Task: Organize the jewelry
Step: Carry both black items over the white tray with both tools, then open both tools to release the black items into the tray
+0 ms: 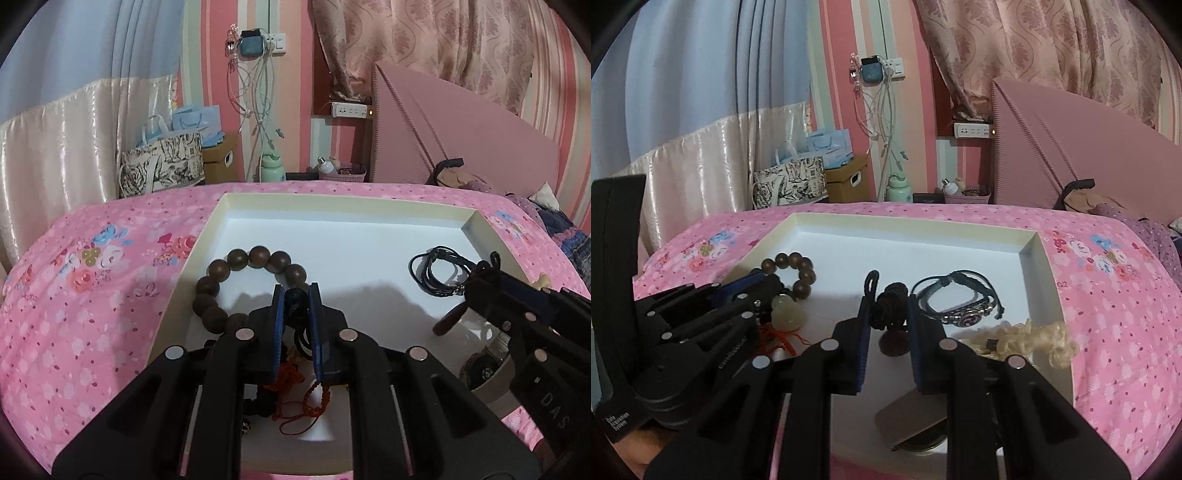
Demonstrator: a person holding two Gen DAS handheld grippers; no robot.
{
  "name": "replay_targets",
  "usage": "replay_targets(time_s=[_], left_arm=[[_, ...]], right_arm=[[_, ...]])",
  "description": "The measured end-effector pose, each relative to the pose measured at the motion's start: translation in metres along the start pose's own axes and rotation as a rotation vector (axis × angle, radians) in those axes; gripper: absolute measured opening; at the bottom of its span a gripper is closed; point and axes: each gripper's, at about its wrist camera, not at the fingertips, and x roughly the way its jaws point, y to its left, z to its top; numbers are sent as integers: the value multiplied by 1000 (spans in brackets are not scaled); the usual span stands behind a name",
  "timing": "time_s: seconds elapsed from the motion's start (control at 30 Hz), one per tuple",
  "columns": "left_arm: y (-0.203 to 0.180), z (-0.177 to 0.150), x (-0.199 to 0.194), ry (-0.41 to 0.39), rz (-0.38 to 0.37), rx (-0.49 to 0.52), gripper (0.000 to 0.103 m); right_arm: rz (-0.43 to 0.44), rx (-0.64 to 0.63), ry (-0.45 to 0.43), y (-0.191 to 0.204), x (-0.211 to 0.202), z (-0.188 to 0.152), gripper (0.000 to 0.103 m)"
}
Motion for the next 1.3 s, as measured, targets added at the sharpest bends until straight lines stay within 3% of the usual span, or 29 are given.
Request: replay_targets(time_s=[0.33, 0.83, 0.9, 1.0, 1.1, 1.17, 1.23, 1.3], left_arm=[[6, -4, 6, 13, -10, -34, 11], [8, -5, 6, 7, -30, -49, 15], [7, -5, 5, 3, -43, -44, 23], [9, -4, 2, -12, -60, -53, 33], [12, -3, 1, -19, -74, -66, 36], [15, -1, -1, -22, -91, -80, 50], [19, 3, -5, -33, -107, -99, 57], [25, 8, -13, -49, -128, -126, 60]], right_arm=[[-46, -12, 2, -3, 3, -1, 20], [-47, 19, -5, -15, 0, -1, 20], [-50, 14, -12, -14, -1, -1, 24], [-65, 14, -29, -15, -5, -1, 42], [-66, 23, -48, -19, -11, 2, 42], [-65, 33, -56, -24, -15, 4, 43], [-64, 59, -70, -33, -22, 6, 51], [-57, 82, -80, -41, -27, 8, 52]])
